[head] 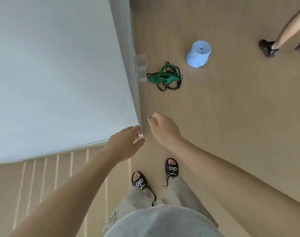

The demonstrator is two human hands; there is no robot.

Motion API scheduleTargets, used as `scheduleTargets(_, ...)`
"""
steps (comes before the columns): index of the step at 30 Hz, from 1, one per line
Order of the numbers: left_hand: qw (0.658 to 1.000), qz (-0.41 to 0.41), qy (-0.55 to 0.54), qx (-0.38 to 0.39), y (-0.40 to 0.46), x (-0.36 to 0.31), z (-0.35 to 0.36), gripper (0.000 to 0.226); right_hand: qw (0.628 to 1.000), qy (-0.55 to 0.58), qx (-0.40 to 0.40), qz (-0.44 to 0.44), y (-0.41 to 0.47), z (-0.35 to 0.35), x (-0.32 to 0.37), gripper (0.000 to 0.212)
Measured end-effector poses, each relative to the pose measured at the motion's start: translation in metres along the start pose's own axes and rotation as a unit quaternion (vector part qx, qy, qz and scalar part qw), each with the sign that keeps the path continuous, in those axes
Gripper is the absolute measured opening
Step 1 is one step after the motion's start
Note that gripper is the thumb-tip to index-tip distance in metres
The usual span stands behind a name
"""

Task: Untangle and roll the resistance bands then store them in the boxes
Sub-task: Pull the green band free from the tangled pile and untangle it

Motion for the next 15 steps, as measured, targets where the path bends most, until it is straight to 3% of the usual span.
scheduleTargets(6,0.994,0.021,0.047,0.096,0.084,-0.04,0.025,0.025,0.993,-0.104,-0.018,0.058,0.038,-0.042,-0.066,0.035)
scheduleTargets(15,0.981,0.043,0.112,0.15,0.208,-0.123,0.043,0.032,0.98,-0.165,0.018,0.106,0.108,-0.143,-0.126,0.04)
Point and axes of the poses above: each hand's wrist, its own y-axis towards the middle knuckle, its own z-axis out of the palm, x = y × z, the point moved 6 cm from there along y, towards the middle knuckle, and after that the axes turned 15 degrees about z, right-handed, at the moved point
